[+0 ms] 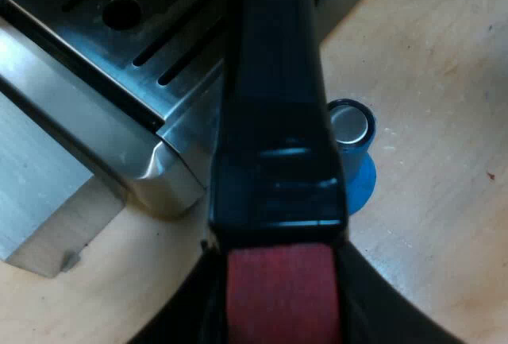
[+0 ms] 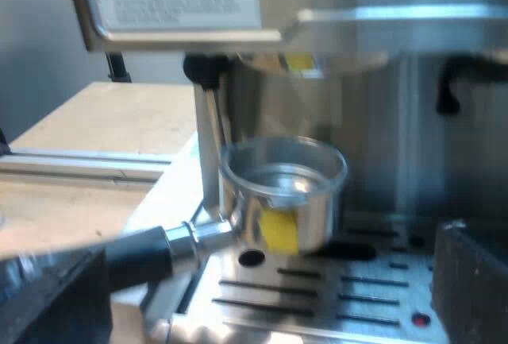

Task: Put the handle in the coffee machine

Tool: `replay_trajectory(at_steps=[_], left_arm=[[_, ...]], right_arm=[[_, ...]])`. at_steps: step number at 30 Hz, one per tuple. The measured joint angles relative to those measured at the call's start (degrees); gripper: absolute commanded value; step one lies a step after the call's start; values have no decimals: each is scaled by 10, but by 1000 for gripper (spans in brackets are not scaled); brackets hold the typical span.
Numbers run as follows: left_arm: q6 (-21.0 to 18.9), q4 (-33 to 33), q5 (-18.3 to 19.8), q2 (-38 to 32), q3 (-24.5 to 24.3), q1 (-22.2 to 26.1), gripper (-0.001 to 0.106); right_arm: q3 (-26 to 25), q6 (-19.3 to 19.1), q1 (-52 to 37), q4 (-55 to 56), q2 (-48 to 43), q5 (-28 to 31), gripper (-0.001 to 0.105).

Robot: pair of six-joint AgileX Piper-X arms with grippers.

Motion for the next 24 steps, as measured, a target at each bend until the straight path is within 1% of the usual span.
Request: replay_trajectory(at_steps=[2, 7, 18, 24], left_arm=[[-3, 0, 0, 0, 0, 0, 0], [-4, 0, 10, 0, 0, 0, 0], [-6, 0, 9, 0, 0, 0, 0], [-8, 0, 16, 0, 0, 0, 0]], right_arm=[[9, 0, 0, 0, 0, 0, 83], [9, 2, -1, -11, 0, 0, 83], [9, 0, -1, -14, 0, 0, 83], [9, 0, -1, -14, 0, 0, 83]])
